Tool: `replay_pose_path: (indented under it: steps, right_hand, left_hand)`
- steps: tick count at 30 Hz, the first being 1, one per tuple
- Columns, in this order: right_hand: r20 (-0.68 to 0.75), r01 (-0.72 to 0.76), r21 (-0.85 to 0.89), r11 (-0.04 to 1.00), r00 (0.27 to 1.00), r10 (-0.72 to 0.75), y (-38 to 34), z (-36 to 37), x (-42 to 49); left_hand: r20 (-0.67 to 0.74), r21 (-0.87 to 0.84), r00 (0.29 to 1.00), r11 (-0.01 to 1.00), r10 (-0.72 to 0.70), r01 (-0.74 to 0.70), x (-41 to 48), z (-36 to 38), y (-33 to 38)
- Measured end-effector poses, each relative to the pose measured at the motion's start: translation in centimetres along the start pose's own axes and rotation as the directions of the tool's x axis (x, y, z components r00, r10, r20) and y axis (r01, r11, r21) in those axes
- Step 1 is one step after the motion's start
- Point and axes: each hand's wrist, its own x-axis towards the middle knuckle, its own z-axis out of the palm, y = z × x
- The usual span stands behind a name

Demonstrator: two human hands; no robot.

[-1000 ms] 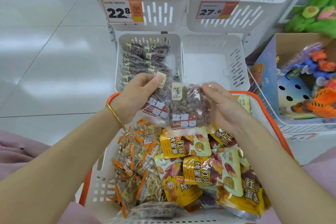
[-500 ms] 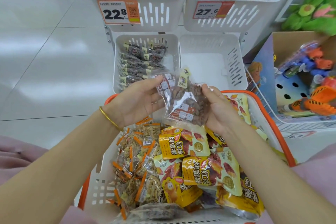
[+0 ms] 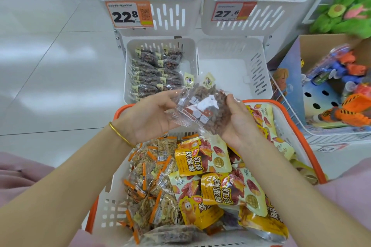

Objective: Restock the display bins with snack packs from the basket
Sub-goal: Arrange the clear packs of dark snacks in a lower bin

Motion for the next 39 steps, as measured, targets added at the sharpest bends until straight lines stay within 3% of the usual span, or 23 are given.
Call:
replay_pose_path:
  steps: [2,5,7,10,13,15,18,20,22,23,25,28,34,39]
  right_hand:
    - [-0.051,0.058,-0.072,0.996,0.997,-0.062,0.4,0.3,-0.2]
    - [-0.124,0.094,-0.191,0.977,0.985,-0.119,1.5,0.5,-0.3]
    - [-0.122,0.088,-0.305,0.948,0.984,-0.13,1.4,0.0,-0.1]
    - [0.042,0.049,-0.542,0.839,0.999,-0.031,-2.0,-0.5,0.5]
    - [0.323,0.165,-0.782,0.601,0.932,0.165,-6.1,1.2,2.4]
    - [0.403,0.276,-0.847,0.455,0.891,0.209,-7.3,3.5,4.4]
    - [0.403,0.396,-0.897,0.195,0.915,-0.006,-7.9,5.8,8.6]
    - [0.333,0.361,-0.93,0.066,0.905,-0.264,-7.8,5.9,11.5]
    - [0.239,0.28,-0.96,0.011,0.838,-0.491,-7.2,5.9,13.9]
    - [0.221,0.259,-0.966,-0.011,0.8,-0.558,-6.9,6.1,14.9]
    - [0.247,0.258,-0.963,-0.073,0.749,-0.615,-6.0,6.9,16.7]
    - [0.327,0.254,-0.945,-0.206,0.698,-0.638,-4.5,8.2,18.9]
    - [0.307,0.151,-0.943,-0.298,0.74,-0.598,-1.5,8.0,21.5]
    - [0.374,0.184,-0.908,-0.376,0.762,-0.528,-1.4,8.9,22.1]
  left_hand:
    - [-0.033,0.068,0.999,0.998,-0.012,0.015,0.0,0.4,-0.1]
    - [-0.204,0.445,0.977,0.895,0.058,0.04,0.9,0.0,-1.7]
    - [-0.265,0.469,0.963,0.879,0.05,0.083,1.6,-0.5,-2.3]
    - [-0.175,0.406,0.983,0.906,-0.048,0.116,2.3,-2.1,-0.6]
    - [-0.057,0.575,0.996,0.813,-0.068,0.089,4.0,-3.2,2.3]
    - [-0.026,0.657,0.998,0.751,-0.054,0.058,5.9,-3.3,4.0]
    - [-0.076,0.742,0.985,0.669,0.153,-0.047,10.0,-4.0,6.1]
    - [-0.184,0.83,0.903,0.553,0.388,-0.069,13.0,-5.8,6.8]
    - [-0.241,0.901,0.802,0.432,0.547,-0.023,15.5,-8.1,6.6]
    - [-0.202,0.952,0.789,0.304,0.581,0.02,16.6,-9.2,6.2]
    - [-0.078,0.996,0.839,0.008,0.538,0.087,18.5,-11.6,4.9]
    - [0.002,0.971,0.889,-0.214,0.458,0.108,20.5,-13.8,3.1]
    - [-0.001,0.941,0.851,-0.287,0.526,0.179,20.7,-14.2,2.1]
    - [0.022,0.944,0.862,-0.294,0.506,0.148,20.5,-14.4,1.9]
